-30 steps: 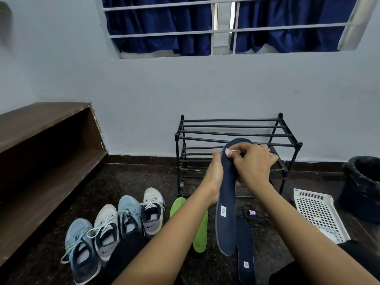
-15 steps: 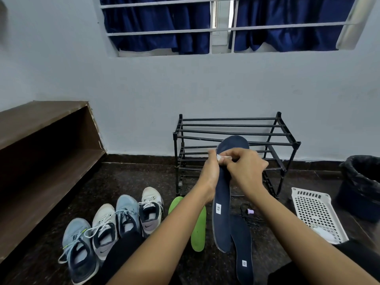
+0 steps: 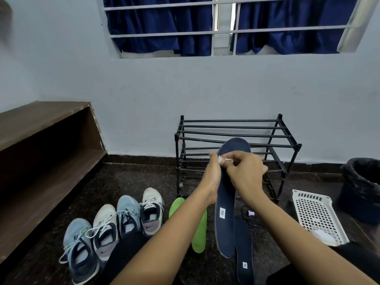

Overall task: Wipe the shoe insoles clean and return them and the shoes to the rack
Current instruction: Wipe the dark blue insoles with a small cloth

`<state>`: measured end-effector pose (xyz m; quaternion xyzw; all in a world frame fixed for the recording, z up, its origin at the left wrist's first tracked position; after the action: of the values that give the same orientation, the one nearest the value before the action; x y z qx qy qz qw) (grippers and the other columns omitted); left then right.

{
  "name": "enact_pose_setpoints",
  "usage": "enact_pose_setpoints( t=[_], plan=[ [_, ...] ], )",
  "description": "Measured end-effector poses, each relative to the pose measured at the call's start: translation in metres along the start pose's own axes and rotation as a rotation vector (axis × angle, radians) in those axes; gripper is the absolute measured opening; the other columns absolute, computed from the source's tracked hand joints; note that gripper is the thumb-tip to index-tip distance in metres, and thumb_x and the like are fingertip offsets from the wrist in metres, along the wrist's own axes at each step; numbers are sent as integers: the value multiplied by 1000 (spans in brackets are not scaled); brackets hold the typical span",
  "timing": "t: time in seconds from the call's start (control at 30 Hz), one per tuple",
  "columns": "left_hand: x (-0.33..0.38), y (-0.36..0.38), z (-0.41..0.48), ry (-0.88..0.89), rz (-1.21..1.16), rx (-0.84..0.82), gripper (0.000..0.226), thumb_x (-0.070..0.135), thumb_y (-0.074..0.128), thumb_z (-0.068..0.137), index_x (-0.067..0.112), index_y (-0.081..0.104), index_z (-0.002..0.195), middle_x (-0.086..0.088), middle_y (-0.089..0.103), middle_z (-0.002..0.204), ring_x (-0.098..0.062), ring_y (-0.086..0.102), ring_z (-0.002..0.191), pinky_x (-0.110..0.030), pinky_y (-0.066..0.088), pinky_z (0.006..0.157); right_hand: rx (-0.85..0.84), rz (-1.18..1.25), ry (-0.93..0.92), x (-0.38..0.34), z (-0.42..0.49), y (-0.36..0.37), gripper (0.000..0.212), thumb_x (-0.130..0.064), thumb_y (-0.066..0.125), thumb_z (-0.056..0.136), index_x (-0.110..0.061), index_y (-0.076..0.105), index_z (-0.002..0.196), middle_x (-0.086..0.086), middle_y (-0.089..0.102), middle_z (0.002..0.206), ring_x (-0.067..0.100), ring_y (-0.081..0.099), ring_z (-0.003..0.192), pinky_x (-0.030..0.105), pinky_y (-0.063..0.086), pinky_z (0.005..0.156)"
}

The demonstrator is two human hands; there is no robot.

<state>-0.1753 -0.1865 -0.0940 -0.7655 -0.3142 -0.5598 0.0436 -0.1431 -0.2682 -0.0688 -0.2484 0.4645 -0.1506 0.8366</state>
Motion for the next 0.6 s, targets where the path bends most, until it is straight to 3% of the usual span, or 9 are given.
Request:
enact_pose_setpoints(
  t=[0.13,0.27,0.37,0.43,0.57,0.6],
  plan=[
    [1,-2,0,-11,4,20,75,63,15,99,12,70,107,-16,71,99,-26,67,90,-32,54,71,-5,-12,-19,0,-2,3,14,-35,70,80,-43,63,70,-18,62,68,16,55,95,32,16,70],
    [-3,3,2,17,1,-28,66,56,16,102,14,67,103,-11,69,82,-21,67,74,-26,55,58,34,-79,-28,3,8,-1,5,-39,69,80,-40,68,76,-14,65,72,15,52,97,32,13,69],
    [-6,10,1,26,-15,-10,65,61,19,100,16,64,110,-9,71,81,-22,70,77,-33,58,65,92,-141,17,7,21,-8,5,-38,66,84,-36,71,84,-7,67,81,20,46,104,36,18,79],
    [-9,15,2,33,13,-21,67,62,17,99,14,63,112,-9,69,76,-22,68,69,-33,55,62,120,-168,78,11,29,-12,9,-37,64,85,-33,72,87,-1,68,85,23,47,107,38,22,83],
    [-13,14,4,26,-13,-19,74,74,28,85,16,65,113,-15,70,109,-27,67,101,-50,51,96,108,-111,83,12,28,-7,7,-32,64,86,-31,71,84,-4,69,84,23,47,105,39,24,83],
    [-12,12,3,7,-16,-22,78,77,31,82,17,65,117,-15,70,110,-27,66,104,-49,52,95,98,-100,67,10,25,-5,6,-31,65,86,-32,70,82,-5,69,83,22,47,104,38,22,80]
  ],
)
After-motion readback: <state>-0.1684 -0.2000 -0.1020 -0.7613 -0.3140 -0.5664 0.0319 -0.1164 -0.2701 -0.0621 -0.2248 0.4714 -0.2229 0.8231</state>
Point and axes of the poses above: each hand's wrist, its own z-axis towards the middle knuckle, its own y-axis out of the palm, x = y × z, the point moved 1 cm from there along z, towards the middle knuckle
